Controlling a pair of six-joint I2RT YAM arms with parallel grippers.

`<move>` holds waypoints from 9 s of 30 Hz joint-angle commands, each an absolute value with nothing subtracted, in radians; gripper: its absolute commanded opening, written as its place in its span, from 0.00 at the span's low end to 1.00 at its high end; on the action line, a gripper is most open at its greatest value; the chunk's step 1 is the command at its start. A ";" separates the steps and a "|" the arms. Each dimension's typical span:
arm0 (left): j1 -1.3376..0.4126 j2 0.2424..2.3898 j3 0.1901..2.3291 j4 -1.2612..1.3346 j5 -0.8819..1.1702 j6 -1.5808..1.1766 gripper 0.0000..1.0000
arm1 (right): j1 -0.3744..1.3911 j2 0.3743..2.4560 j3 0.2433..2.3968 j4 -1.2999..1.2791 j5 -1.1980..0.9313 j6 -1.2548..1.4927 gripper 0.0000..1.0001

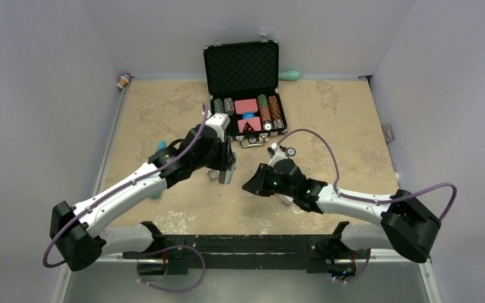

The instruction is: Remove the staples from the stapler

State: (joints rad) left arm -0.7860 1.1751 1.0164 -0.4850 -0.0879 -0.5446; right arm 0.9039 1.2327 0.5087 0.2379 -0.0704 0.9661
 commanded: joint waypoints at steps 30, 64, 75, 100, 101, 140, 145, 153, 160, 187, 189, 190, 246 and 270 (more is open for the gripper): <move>-0.746 0.748 1.074 -0.394 0.341 -0.667 0.00 | 0.920 0.798 0.481 0.716 -0.464 0.799 0.83; -0.746 0.698 0.988 -0.082 0.447 -0.875 0.00 | 1.084 1.036 0.725 0.801 -0.331 0.762 0.72; -0.746 0.704 0.987 -0.083 0.446 -0.868 0.00 | 1.099 1.060 0.733 0.810 -0.334 0.769 0.62; -0.746 0.666 1.017 -0.293 0.316 -0.796 0.91 | 1.115 1.086 0.743 0.729 -0.300 0.785 0.00; -0.746 0.657 1.023 -0.325 0.291 -0.784 0.99 | 1.115 1.085 0.740 0.719 -0.297 0.787 0.00; -0.746 0.307 0.924 -1.087 -0.354 -0.550 1.00 | 0.606 1.232 0.973 -0.490 0.288 0.611 0.00; -0.746 0.307 0.910 -1.081 -0.369 -0.555 1.00 | 0.487 1.287 0.959 -0.498 0.337 0.600 0.00; -0.746 0.321 0.904 -1.074 -0.370 -0.543 1.00 | 0.410 1.398 0.983 -0.582 0.416 0.763 0.00; -0.746 0.311 0.904 -1.072 -0.371 -0.543 0.99 | 0.409 1.541 0.959 -0.562 0.312 0.771 0.00; -0.746 0.308 0.903 -1.069 -0.367 -0.538 0.99 | 0.643 1.276 0.918 -0.474 0.229 0.591 0.99; -0.746 0.310 0.904 -1.070 -0.368 -0.537 0.98 | 0.706 1.233 0.919 -0.455 0.241 0.583 0.99; -0.746 0.308 0.904 -1.071 -0.368 -0.538 0.99 | 0.722 1.214 0.918 -0.447 0.247 0.584 0.99; -0.734 0.337 0.901 -1.060 -0.356 -0.527 0.99 | 1.027 1.415 0.824 -0.643 0.563 1.130 0.98; -0.733 0.339 0.899 -1.058 -0.353 -0.526 0.98 | 1.031 1.477 0.812 -0.591 0.505 1.050 0.75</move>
